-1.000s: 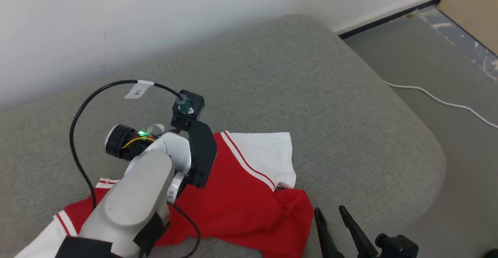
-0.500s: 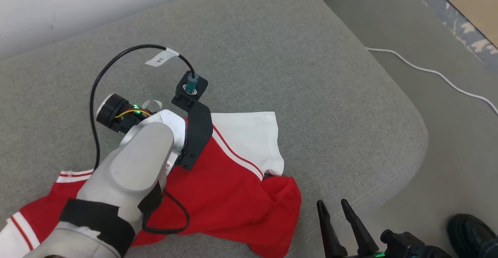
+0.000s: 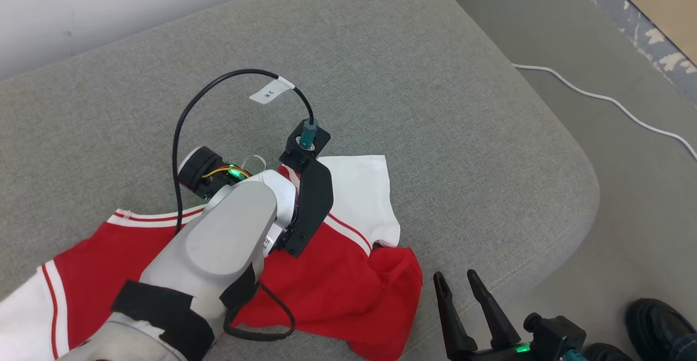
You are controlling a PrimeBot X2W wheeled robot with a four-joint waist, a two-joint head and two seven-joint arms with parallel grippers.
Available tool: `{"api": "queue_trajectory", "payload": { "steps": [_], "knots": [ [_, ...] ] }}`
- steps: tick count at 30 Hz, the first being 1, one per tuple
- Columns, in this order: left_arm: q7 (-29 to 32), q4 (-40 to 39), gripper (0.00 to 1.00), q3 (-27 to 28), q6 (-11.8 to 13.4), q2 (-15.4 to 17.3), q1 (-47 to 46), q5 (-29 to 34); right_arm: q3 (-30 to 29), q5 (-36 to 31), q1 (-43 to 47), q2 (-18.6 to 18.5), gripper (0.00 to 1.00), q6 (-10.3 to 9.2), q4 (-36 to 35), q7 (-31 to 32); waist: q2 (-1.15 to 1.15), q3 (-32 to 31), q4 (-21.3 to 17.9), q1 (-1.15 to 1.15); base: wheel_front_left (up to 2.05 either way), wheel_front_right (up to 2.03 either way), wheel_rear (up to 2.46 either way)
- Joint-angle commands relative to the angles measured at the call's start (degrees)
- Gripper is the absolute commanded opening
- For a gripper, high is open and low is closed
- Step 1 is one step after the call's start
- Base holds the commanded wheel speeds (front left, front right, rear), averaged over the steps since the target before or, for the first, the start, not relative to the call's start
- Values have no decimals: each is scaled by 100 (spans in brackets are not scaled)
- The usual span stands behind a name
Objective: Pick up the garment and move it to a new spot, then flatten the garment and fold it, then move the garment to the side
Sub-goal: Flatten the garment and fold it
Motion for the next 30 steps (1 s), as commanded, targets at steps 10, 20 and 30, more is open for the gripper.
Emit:
{"api": "queue_trajectory", "payload": {
  "steps": [10,20,30],
  "knots": [
    [-2700,-520,0,444,566,-149,-431,72,195,-194,-141,23,100,20,230,-5,0,-244,76,0,0,0,0],
    [-4556,-1455,0,870,957,-291,-1065,-524,103,-453,-123,19,100,20,348,31,0,-705,794,0,0,0,0],
    [-4696,-1816,0,968,1439,-100,-19,-1147,-36,-569,11,19,100,20,192,178,0,-907,1644,0,0,0,0]
  ]
}}
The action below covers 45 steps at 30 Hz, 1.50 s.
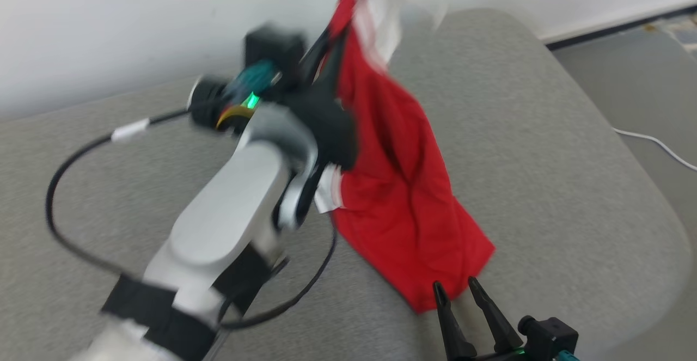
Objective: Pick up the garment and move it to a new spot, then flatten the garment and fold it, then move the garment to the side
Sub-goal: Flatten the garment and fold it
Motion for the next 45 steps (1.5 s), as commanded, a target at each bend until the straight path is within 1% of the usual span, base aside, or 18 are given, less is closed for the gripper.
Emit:
{"api": "queue_trajectory", "payload": {
  "steps": [1,6,10,13,16,20,24,34,39,41,44,45],
  "knots": [
    [28,-76,0,95,88,192,435,-174,-38,-55,60,14,100,20,-48,26,0,-166,569,0,0,0,0],
    [15,-510,0,425,362,745,1925,-608,-93,-67,106,15,100,20,-132,70,0,-123,1004,0,0,0,0],
    [-54,-870,0,649,564,1217,2855,-819,-124,-87,86,15,100,20,-193,93,0,-85,1267,0,0,0,0],
    [-105,-1136,0,731,666,1416,3377,-888,-162,-97,58,14,100,20,-229,122,0,-74,1402,0,0,0,0],
    [-141,-1337,0,745,710,1553,3751,-939,-186,-113,52,14,100,20,-257,139,0,-77,1472,0,0,0,0],
    [-302,-1496,0,791,782,1585,4092,-987,-224,-139,52,14,100,20,-282,170,0,-81,1511,0,0,0,0],
    [-455,-1569,0,830,796,1550,4291,-1039,-321,-201,52,14,100,20,-317,195,0,-99,1500,0,0,0,0],
    [-563,-1464,0,810,1275,1760,4859,-842,-421,-218,138,14,100,20,-397,234,0,-178,1417,0,0,0,0],
    [-531,-1470,0,788,1435,1778,5115,-858,-500,-228,164,14,100,20,-407,252,0,-198,1410,0,0,0,0],
    [-506,-1438,0,757,1547,1855,5230,-787,-535,-236,179,14,100,20,-427,263,0,-207,1407,0,0,0,0],
    [-508,-1476,0,760,1645,1903,5363,-778,-583,-242,197,14,100,20,-443,269,0,-223,1415,0,0,0,0],
    [-530,-1493,13,766,1656,1927,5396,-769,-593,-242,202,14,100,20,-448,272,0,-231,1417,0,0,0,0]
  ]
}}
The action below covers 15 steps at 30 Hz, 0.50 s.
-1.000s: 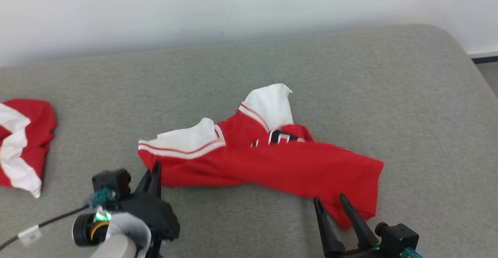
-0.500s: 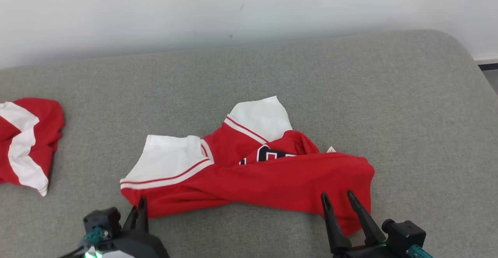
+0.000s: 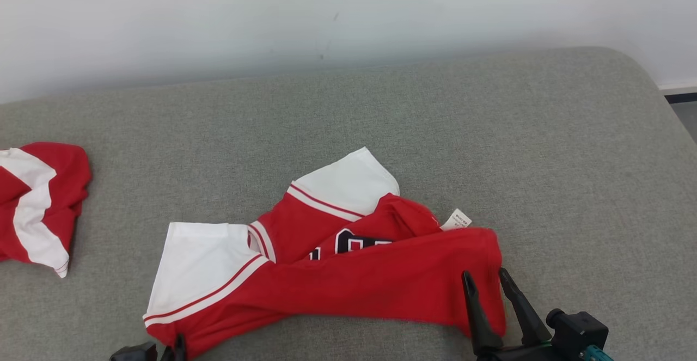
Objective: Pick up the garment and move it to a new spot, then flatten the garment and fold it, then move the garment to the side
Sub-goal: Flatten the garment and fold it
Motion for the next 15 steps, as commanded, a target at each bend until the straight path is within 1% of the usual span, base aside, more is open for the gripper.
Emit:
{"api": "queue_trajectory", "payload": {
  "steps": [1,2,3,7,11,12,15],
  "knots": [
    [-23,-1,49,-3,38,78,102,96,-12,-30,48,15,100,20,-19,23,-1,-11,5,0,0,0,0],
    [-44,-6,84,3,51,93,132,89,-20,-28,59,15,100,20,-18,19,-1,-32,8,0,0,0,0],
    [-57,-18,100,21,62,95,162,70,-28,-26,72,15,100,20,-23,19,-1,-48,10,0,0,0,0],
    [-127,-18,100,68,140,98,267,31,-113,-39,112,15,100,20,-33,66,-1,-136,34,0,0,0,0],
    [-490,-67,100,202,235,129,417,133,-374,-95,180,13,100,20,-62,191,-1,-261,74,0,0,0,0],
    [-582,-116,100,241,213,135,444,157,-445,-105,206,14,100,20,-55,235,-1,-282,85,0,0,0,0],
    [-765,-361,100,371,-7,113,493,282,-639,-142,221,15,100,20,-79,359,-1,-339,122,0,0,0,0]
  ]
}}
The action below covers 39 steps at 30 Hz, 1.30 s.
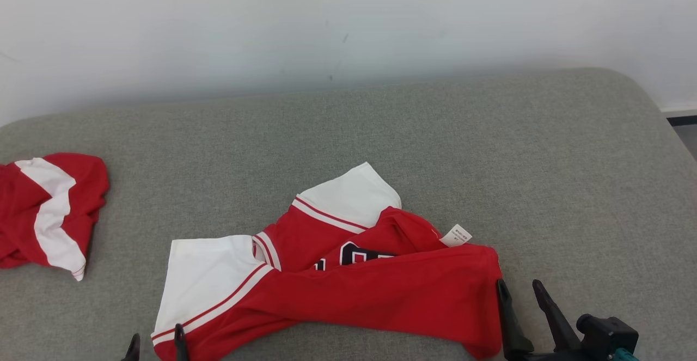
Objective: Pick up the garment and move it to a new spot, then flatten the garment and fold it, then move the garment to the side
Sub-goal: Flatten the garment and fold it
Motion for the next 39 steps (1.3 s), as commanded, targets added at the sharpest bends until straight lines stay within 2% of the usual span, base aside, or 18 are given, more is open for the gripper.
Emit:
{"api": "queue_trajectory", "payload": {
  "steps": [1,4,9,14,18,21,30,39],
  "knots": [
    [-57,-133,100,42,-100,-19,63,137,-44,-61,30,17,100,20,-32,46,0,-53,38,0,0,0,0],
    [-87,-629,100,237,-417,-154,49,559,-176,-58,69,15,100,20,-37,191,0,-123,93,0,0,0,0],
    [-80,-1365,100,700,-1009,-623,433,1442,-255,-15,158,17,100,20,-78,337,0,-285,176,0,0,0,0],
    [-81,-1603,100,1085,-1570,-1151,915,2168,-159,35,246,16,100,20,-122,331,0,-405,223,0,0,0,0],
    [-82,-1580,100,1319,-1872,-1528,1274,2660,-36,4,388,16,100,21,-147,247,0,-506,281,0,0,0,0],
    [-82,-1504,100,1509,-2037,-1732,1458,2853,14,-12,560,15,100,21,-171,208,0,-566,336,0,0,0,0],
    [-83,-1220,100,1964,-2316,-1992,1663,3091,25,7,786,15,100,21,-302,168,0,-665,340,0,0,0,0],
    [-83,-1003,100,2510,-2391,-2058,1513,3111,51,-135,743,15,100,21,-533,32,0,-739,319,0,0,0,0]
  ]
}}
